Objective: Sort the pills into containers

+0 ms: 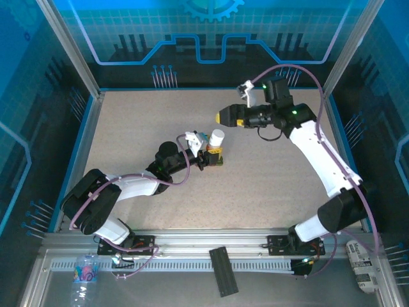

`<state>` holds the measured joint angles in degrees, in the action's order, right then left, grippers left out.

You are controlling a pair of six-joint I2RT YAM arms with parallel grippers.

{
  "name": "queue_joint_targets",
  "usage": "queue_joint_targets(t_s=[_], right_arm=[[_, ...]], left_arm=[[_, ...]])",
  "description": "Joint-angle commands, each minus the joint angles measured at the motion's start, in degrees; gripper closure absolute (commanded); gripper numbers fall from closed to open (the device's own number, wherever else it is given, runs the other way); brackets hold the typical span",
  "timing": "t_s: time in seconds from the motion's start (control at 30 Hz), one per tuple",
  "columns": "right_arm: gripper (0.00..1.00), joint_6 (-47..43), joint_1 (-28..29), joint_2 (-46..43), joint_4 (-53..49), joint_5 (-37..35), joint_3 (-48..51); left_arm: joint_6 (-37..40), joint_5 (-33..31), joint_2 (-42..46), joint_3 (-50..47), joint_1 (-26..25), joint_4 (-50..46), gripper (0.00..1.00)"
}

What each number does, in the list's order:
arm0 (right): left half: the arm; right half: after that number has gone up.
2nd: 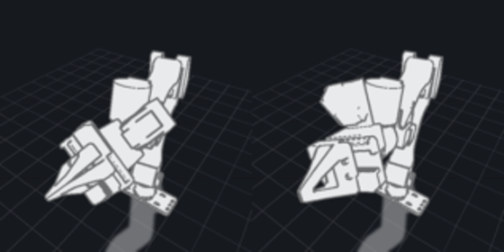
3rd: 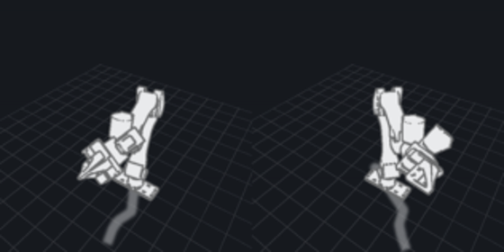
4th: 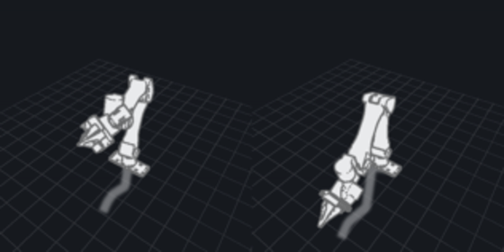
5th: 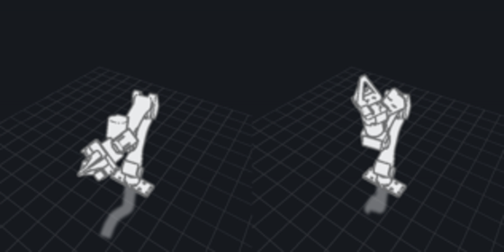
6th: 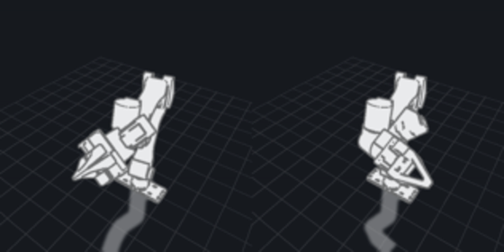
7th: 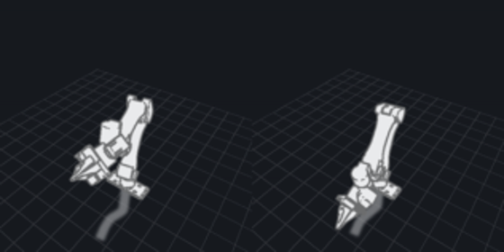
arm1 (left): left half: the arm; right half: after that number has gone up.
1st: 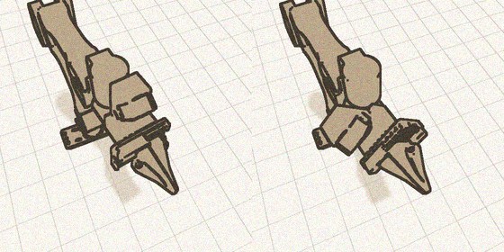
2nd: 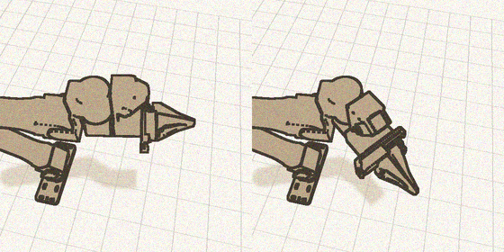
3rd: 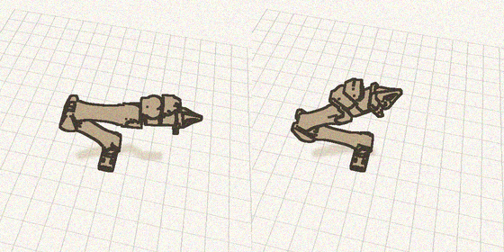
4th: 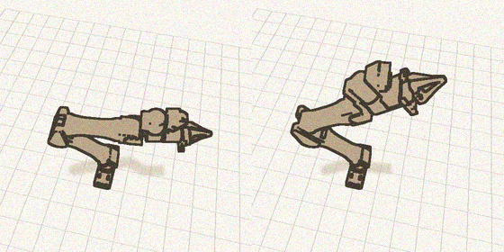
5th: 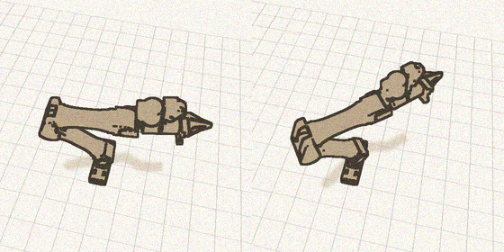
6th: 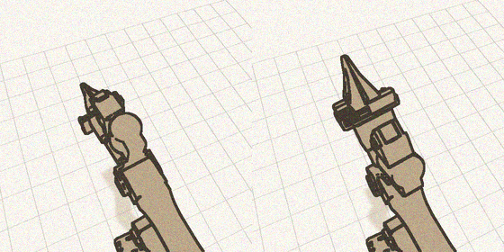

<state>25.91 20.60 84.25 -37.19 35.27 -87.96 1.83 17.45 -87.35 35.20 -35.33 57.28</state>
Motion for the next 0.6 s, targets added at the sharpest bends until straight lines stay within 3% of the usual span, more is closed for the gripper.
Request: queue_joint_targets(t_s=[0.0, 0.27, 0.57], right_arm=[[0.15, -3.3, -1.0, -4.3, -2.7, -2.6, 3.6], [0.17, -9.5, -0.4, -9.0, -5.9, -3.4, 7.9], [0.21, -13.7, 3.8, -6.2, -10.1, -8.2, 3.2]], left_arm=[[0.1, 1.8, 1.0, -0.5, -0.2, 0.7, 1.0], [-0.7, 3.3, 2.2, -0.4, -0.1, -0.6, 1.0], [-5.2, 6.0, 3.1, -0.5, -0.3, 0.2, 1.0]])
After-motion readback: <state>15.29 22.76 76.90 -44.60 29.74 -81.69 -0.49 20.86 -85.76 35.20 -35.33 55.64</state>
